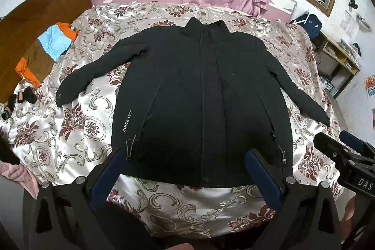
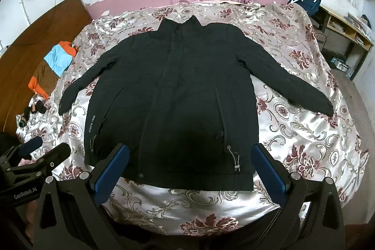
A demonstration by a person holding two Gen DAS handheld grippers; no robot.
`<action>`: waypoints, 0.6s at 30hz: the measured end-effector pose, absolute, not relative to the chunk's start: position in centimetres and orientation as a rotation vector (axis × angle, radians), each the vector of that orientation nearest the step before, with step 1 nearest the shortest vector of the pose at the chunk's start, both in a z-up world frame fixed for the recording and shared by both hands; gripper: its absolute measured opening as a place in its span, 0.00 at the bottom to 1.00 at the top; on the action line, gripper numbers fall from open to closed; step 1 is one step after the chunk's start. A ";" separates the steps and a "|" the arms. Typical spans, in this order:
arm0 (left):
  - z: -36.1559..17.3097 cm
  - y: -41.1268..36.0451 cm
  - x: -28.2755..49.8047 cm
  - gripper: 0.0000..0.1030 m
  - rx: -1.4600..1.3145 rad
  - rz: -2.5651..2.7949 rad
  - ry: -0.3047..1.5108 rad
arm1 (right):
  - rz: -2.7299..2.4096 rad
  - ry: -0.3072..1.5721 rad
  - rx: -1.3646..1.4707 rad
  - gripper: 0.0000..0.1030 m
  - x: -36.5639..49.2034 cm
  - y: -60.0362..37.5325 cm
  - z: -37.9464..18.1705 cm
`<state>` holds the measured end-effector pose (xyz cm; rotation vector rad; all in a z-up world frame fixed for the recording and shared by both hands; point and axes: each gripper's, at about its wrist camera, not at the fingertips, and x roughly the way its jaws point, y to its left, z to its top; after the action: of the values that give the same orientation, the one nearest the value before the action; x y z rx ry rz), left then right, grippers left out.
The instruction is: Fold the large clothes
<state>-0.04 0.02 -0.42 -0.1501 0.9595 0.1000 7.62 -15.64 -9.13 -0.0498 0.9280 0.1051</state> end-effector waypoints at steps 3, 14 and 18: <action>-0.4 0.0 -0.1 1.00 -0.150 0.101 0.960 | 0.104 0.929 -0.048 0.99 7.6 -15.7 -9.1; -0.4 0.0 0.1 1.00 -0.151 0.101 0.963 | 0.107 0.928 -0.044 0.99 7.5 -16.0 -9.2; -0.4 0.0 0.1 1.00 -0.150 0.102 0.963 | 0.107 0.926 -0.043 0.99 7.5 -16.1 -9.2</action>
<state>0.13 -0.03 -0.36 -0.1496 0.9632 0.1020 7.47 -16.11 -9.21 -0.0426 0.9262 0.1073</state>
